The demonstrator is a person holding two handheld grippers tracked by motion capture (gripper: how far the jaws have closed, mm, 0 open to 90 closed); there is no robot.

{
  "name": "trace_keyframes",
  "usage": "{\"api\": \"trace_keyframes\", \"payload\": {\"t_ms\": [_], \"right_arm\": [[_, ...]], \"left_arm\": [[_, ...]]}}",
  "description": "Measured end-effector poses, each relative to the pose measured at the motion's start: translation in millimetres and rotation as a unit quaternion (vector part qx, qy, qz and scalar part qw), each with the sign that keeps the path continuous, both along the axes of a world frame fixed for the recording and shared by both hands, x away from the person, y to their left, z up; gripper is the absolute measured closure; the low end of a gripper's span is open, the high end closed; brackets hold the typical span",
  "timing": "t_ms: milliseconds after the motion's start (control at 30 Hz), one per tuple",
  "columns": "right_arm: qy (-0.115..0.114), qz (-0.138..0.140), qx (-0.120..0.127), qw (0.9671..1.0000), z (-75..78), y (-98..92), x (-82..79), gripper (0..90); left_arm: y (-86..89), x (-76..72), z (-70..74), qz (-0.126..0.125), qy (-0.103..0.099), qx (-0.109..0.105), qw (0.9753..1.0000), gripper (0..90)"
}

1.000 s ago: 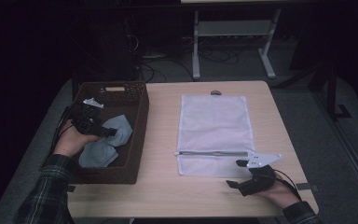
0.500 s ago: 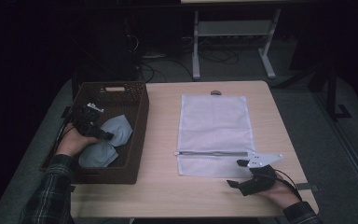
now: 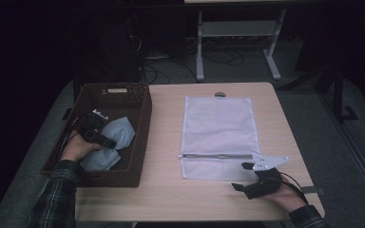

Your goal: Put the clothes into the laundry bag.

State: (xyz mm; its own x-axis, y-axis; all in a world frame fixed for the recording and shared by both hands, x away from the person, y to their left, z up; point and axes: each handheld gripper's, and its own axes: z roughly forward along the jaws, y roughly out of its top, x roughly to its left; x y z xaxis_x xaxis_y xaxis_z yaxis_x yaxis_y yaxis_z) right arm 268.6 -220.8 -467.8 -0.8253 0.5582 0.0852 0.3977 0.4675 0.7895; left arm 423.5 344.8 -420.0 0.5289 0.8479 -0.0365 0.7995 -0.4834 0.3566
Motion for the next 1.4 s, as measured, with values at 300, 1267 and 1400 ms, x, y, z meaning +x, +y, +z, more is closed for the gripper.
{"api": "trace_keyframes", "payload": {"t_ms": [300, 1267, 1400], "right_arm": [[-0.001, 0.001, 0.0, 1.0, 0.2, -0.1, -0.6, 13.4], [0.001, -0.002, 0.0, 1.0, 0.0, -1.1, -0.7, 13.5], [0.002, -0.002, -0.002, 1.0, -0.1, -1.0, -1.0, 13.5]], "left_arm": [[2.8, -1.4, -3.4, -0.002, 0.02, -0.005, 0.9998, 28.1], [6.2, -11.6, 39.5, 0.022, 0.018, -0.038, 0.9989, 61.6], [4.9, -13.8, 52.0, 0.026, 0.01, -0.048, 0.9984, 61.6]]}}
